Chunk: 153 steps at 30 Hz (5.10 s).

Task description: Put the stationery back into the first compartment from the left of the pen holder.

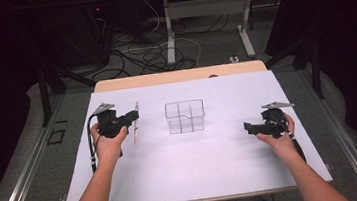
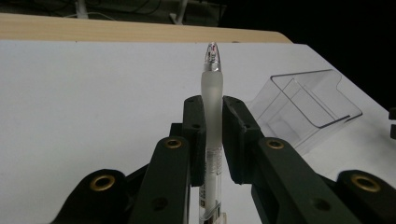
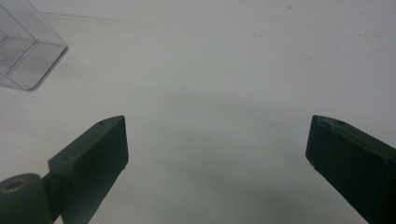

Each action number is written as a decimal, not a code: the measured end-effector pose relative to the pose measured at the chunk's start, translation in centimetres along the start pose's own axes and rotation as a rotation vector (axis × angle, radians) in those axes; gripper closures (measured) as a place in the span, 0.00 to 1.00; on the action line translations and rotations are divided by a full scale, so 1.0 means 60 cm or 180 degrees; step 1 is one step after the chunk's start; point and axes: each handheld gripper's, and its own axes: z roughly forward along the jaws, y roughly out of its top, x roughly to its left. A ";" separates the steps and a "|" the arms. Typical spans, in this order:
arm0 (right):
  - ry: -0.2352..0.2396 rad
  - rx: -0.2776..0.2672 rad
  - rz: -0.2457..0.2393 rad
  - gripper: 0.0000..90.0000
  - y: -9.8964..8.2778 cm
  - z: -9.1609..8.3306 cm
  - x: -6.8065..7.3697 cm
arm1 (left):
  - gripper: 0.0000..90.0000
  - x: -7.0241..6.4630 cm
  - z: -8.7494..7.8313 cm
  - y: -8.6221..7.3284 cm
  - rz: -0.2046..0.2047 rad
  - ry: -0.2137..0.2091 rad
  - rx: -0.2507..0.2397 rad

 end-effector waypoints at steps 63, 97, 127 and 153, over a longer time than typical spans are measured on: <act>0.0014 -0.0040 0.0079 0.06 0.001 -0.008 -0.004 | 0.89 -0.142 0.105 0.123 0.0280 -0.0259 -0.0475; 0.0019 -0.0022 0.0041 0.06 0.000 -0.005 -0.003 | 0.89 -0.139 0.155 0.082 0.0262 -0.0204 -0.0329; 0.0022 0.0006 0.0032 0.06 -0.001 -0.004 -0.001 | 0.84 -0.137 0.143 0.042 0.0352 -0.0287 -0.0283; 0.0007 -0.0001 0.0026 0.07 -0.001 -0.005 0.000 | 0.39 -0.143 0.091 0.026 0.0790 -0.0134 -0.0177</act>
